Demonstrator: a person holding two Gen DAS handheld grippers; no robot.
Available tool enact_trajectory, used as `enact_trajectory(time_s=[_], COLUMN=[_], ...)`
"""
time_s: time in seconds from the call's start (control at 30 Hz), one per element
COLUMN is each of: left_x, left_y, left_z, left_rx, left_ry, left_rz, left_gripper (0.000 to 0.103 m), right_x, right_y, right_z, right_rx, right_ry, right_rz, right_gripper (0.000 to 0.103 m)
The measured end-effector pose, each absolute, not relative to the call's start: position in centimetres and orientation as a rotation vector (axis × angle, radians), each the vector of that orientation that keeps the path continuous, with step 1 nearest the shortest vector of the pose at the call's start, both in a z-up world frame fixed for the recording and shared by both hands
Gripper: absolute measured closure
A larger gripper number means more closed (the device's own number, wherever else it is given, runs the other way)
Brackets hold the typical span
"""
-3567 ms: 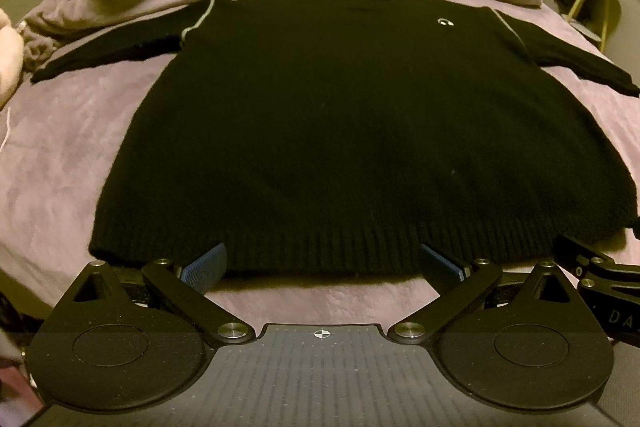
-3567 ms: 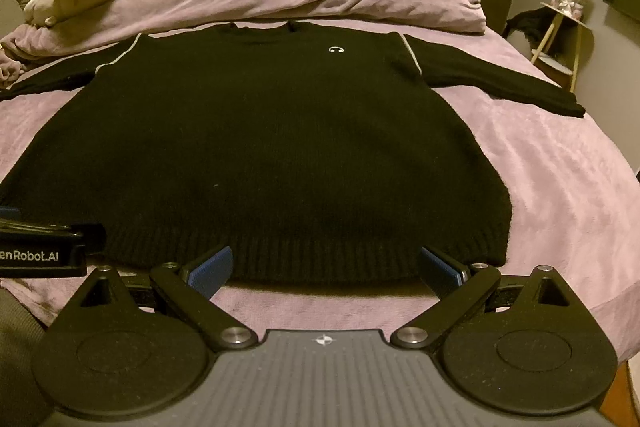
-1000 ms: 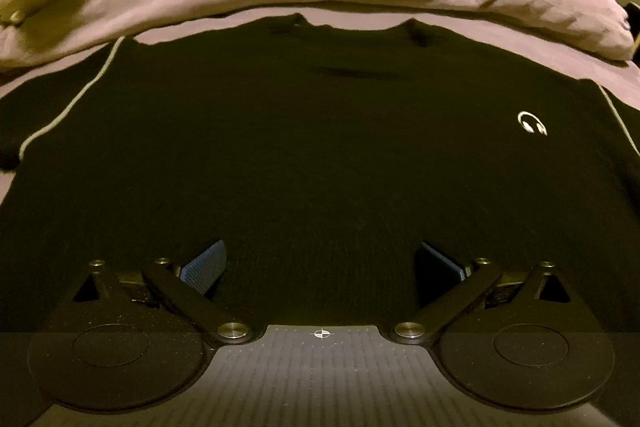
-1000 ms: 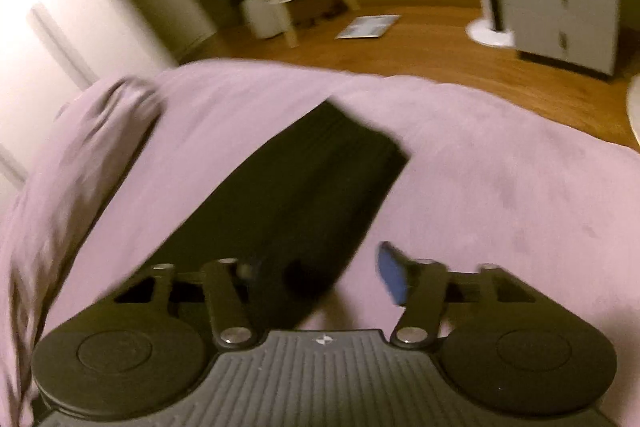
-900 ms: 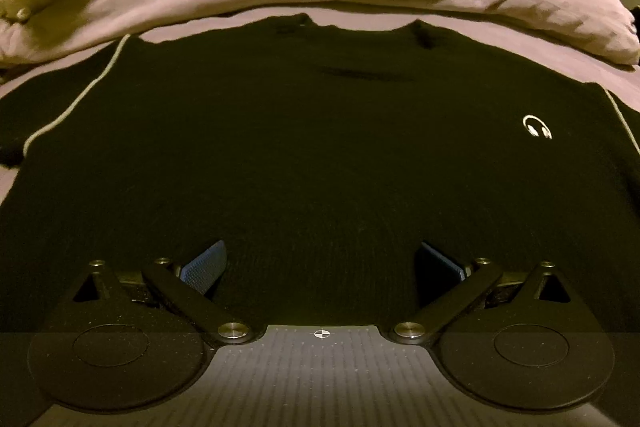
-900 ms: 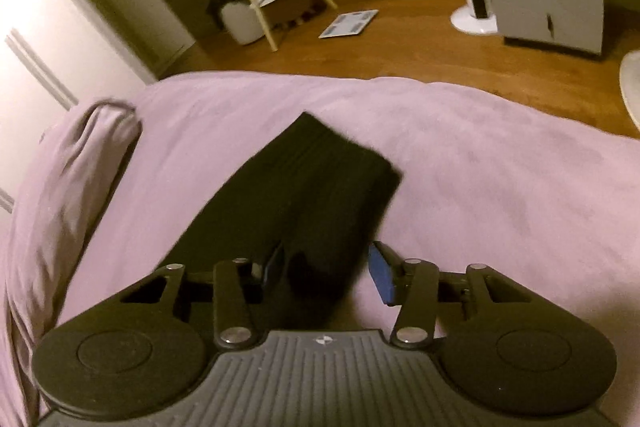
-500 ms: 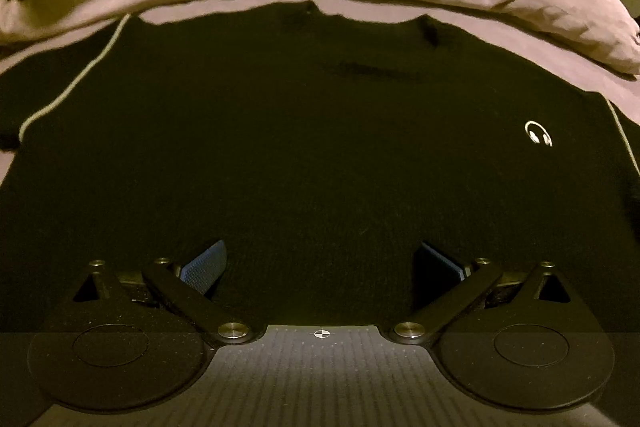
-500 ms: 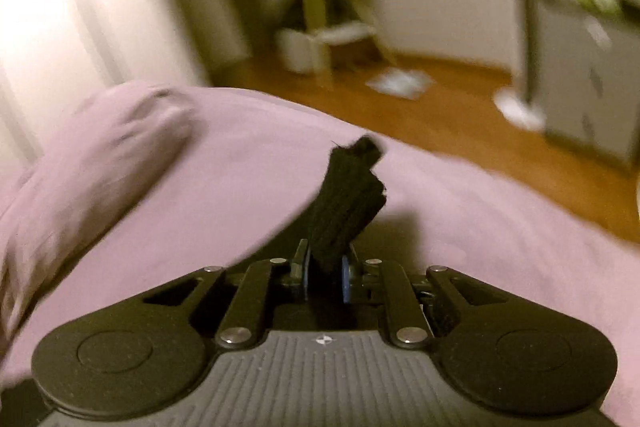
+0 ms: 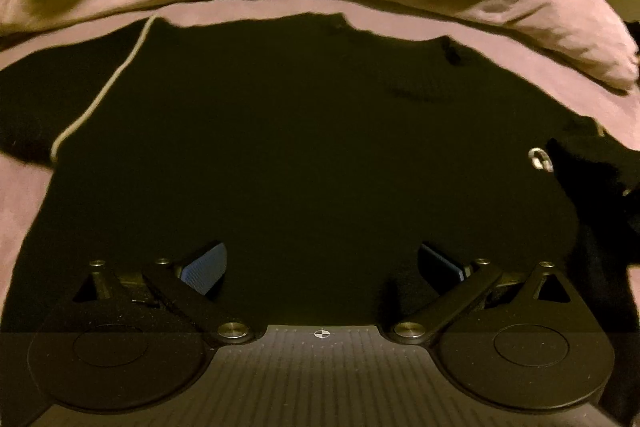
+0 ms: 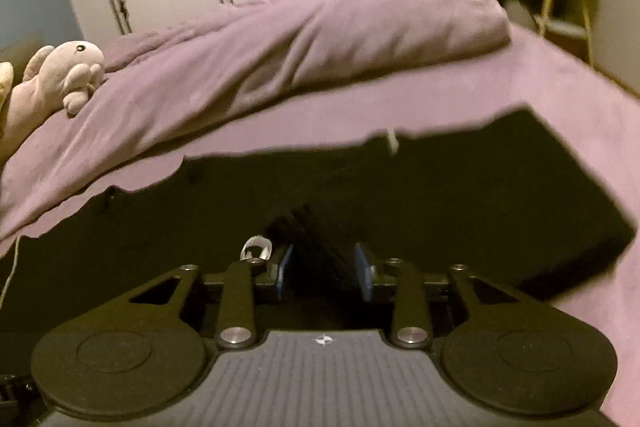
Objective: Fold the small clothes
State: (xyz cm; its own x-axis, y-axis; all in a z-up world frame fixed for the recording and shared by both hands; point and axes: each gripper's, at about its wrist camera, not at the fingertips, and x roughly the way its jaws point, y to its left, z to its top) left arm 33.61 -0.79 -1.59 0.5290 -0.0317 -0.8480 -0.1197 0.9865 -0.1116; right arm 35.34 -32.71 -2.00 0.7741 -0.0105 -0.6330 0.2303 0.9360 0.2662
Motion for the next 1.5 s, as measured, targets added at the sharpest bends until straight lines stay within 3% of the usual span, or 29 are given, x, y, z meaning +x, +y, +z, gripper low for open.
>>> enact_trajectory(time_s=[0.07, 0.43, 0.47, 0.5, 0.57, 0.67, 0.73, 0.77, 0.83, 1.2, 1.37, 1.43, 1.5], left_x=[34.1, 41.4, 42.2, 43.0, 44.3, 45.3, 45.7, 45.9, 46.0, 43.1, 42.4, 42.2, 42.3], left_y=[-1.2, -14.1, -15.1, -15.9, -17.1, -18.3, -19.0, -19.3, -19.4, -9.9, -4.4, -2.5, -1.9], left_z=[-1.0, -1.1, -1.8, -2.6, -4.2, -6.1, -6.7, -6.8, -7.0, -1.0, -2.1, -2.9, -3.7], left_rx=[-0.189, -0.399, -0.426, -0.459, -0.509, -0.579, -0.566, -0.555, -0.563, -0.349, -0.249, -0.279, -0.294], left_ry=[0.992, 0.990, 1.015, 1.047, 1.122, 1.185, 1.177, 1.185, 1.196, 0.959, 0.974, 0.993, 1.010], left_rz=[-0.001, -0.391, -0.407, -0.415, -0.426, -0.417, -0.424, -0.424, -0.431, -0.332, -0.183, -0.152, -0.141], left_gripper=[0.000, 0.000, 0.006, 0.021, 0.039, 0.044, 0.058, 0.078, 0.085, 0.088, 0.087, 0.086, 0.077], right_x=[33.0, 26.4, 26.2, 26.6, 26.4, 26.4, 26.0, 25.9, 25.9, 26.8, 27.5, 27.7, 27.8], right_y=[-34.0, -39.7, -40.1, -40.3, -40.8, -41.1, -41.3, -41.5, -41.8, -40.5, -39.4, -39.4, -39.6], right_z=[-2.1, -3.6, -3.5, -3.3, -3.2, -3.3, -3.1, -3.1, -3.1, -2.7, -3.1, -3.6, -4.2], right_rx=[0.434, 0.578, 0.583, 0.585, 0.594, 0.599, 0.608, 0.616, 0.622, 0.657, 0.782, 0.858, 0.927], right_ry=[0.661, 0.679, 0.674, 0.671, 0.666, 0.667, 0.666, 0.664, 0.660, 0.661, 0.664, 0.665, 0.665], right_rz=[-0.217, -0.470, -0.470, -0.468, -0.464, -0.460, -0.462, -0.465, -0.474, -0.448, -0.357, -0.326, -0.313], right_gripper=[0.064, 0.064, 0.064, 0.064, 0.064, 0.064, 0.064, 0.064, 0.064, 0.063, 0.060, 0.060, 0.059])
